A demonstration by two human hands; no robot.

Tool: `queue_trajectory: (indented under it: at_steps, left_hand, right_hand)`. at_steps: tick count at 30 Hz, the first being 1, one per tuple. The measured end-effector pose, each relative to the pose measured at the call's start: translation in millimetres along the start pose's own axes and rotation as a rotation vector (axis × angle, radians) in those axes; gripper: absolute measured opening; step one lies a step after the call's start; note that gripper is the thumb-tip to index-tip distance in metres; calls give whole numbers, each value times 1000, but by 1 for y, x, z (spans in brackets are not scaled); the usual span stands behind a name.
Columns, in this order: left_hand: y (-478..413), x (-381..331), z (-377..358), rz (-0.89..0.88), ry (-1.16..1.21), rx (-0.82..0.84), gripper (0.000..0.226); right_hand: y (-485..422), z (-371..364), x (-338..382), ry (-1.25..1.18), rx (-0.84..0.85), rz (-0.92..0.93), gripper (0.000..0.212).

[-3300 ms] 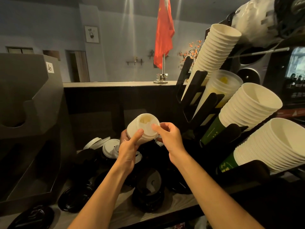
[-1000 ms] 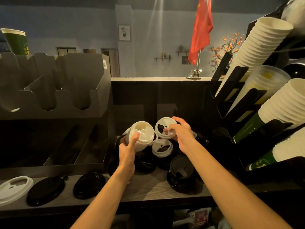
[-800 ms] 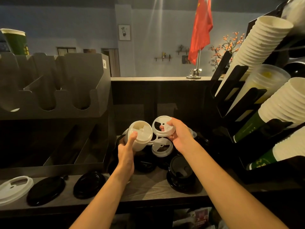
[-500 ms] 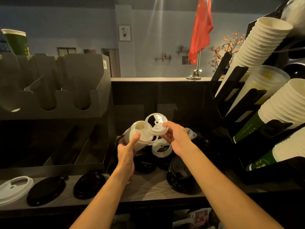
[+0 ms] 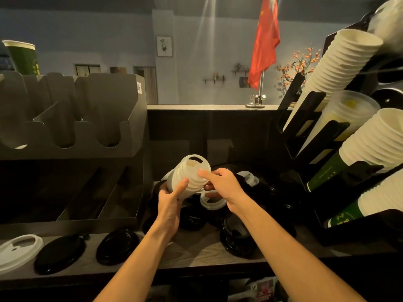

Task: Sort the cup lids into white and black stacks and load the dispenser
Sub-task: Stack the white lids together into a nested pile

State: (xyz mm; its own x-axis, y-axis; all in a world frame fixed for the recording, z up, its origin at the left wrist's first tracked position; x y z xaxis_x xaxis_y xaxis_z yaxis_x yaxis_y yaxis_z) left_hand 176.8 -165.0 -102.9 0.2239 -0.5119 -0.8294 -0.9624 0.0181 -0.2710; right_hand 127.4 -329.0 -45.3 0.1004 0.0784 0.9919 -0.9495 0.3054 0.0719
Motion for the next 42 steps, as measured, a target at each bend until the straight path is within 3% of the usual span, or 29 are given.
queue_trajectory:
  at_steps: [4,11,17,22,26,36,40,42]
  left_hand:
    - [3,-2,-5,-5,-3,39,145]
    - [1,2,-4,-6,-40,54,120]
    - [1,1,-8,-17,-74,104,140]
    - [3,-3,-11,-28,-73,168,129]
    - [6,-4,-18,-32,-68,227,117]
    - [12,-7,-27,-24,-86,289,101]
    - [11,-8,-25,-38,-76,258,80]
    - [11,-9,-23,-48,-76,224,90]
  right_hand:
    - [1,-2,1,65,20,-2,48]
    - [2,-4,-2,118,48,13,49]
    - [-3,-10,0,25,135,16,54]
    - [-5,-10,0,26,135,-15,51]
    - [-5,-13,-2,23,184,-50,62]
    - [-3,-10,3,38,136,-54,51]
    - [-1,-9,3,79,134,-46,58]
    - [-1,-9,4,131,135,-28,63]
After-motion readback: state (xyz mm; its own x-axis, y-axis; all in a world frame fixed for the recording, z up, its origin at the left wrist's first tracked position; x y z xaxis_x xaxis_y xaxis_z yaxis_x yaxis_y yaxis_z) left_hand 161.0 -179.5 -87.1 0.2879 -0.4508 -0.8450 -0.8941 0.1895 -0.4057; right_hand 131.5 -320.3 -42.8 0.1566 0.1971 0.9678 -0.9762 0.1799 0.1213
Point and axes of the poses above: each hand's wrist, its own y-axis away from the middle knuckle, its own z-axis out of the back of the hand, x = y × z, the point moved 9 cm from there along -y, towards the middle knuckle, and after that the axes turned 10 degrees about -z, right-handed, at the moved point
